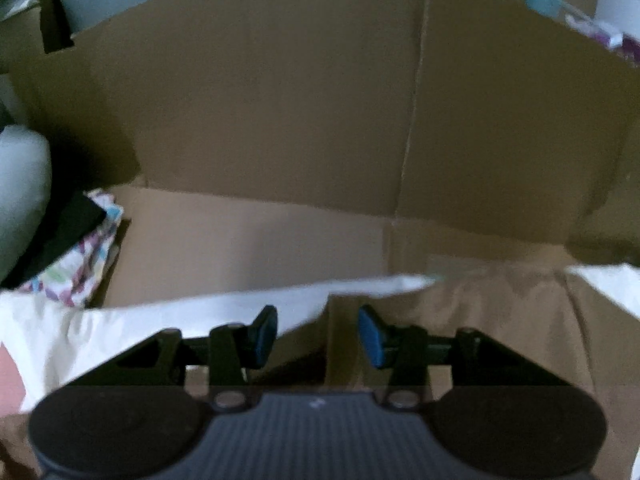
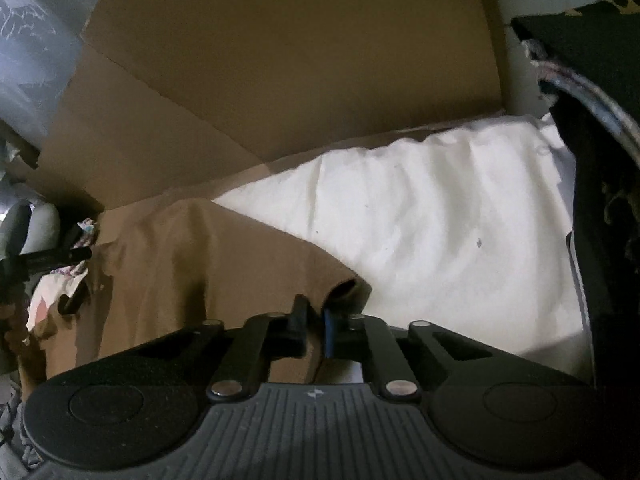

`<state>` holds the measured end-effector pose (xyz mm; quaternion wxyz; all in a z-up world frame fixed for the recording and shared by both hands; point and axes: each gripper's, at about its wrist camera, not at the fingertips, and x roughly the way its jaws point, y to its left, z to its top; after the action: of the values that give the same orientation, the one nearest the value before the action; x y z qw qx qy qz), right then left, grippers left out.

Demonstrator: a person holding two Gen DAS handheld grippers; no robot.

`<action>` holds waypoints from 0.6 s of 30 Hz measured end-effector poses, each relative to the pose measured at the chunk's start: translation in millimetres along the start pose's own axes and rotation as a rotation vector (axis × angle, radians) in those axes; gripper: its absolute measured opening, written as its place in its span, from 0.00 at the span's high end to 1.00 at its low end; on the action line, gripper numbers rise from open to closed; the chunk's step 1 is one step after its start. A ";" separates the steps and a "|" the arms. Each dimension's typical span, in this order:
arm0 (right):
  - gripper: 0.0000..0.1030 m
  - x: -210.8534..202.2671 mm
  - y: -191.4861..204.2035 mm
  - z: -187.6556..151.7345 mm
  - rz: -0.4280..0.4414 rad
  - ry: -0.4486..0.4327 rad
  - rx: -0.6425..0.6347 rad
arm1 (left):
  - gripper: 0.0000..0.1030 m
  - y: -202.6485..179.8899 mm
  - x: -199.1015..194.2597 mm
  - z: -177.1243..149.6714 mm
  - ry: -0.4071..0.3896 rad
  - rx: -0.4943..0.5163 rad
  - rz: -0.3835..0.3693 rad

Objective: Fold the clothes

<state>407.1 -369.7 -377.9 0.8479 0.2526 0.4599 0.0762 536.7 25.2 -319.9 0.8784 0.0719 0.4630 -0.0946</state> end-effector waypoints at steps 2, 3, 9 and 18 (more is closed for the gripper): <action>0.98 -3.0 0.4 1.3 0.000 -0.009 0.003 | 0.54 4.1 -1.8 6.5 -0.011 -0.004 -0.001; 0.98 -3.8 2.0 2.3 -0.006 -0.008 -0.007 | 0.54 6.1 -2.1 8.5 -0.014 -0.004 0.001; 0.99 -14.8 16.5 9.6 -0.026 -0.010 -0.107 | 0.54 18.8 1.4 11.4 -0.013 -0.023 -0.005; 0.99 -27.9 13.3 40.0 -0.084 -0.058 -0.166 | 0.54 20.1 6.6 11.3 0.006 -0.090 -0.109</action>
<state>425.4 -382.7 -332.6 0.8813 0.1644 0.4373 0.0712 554.0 41.6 -318.2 0.8729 0.0075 0.4726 -0.1213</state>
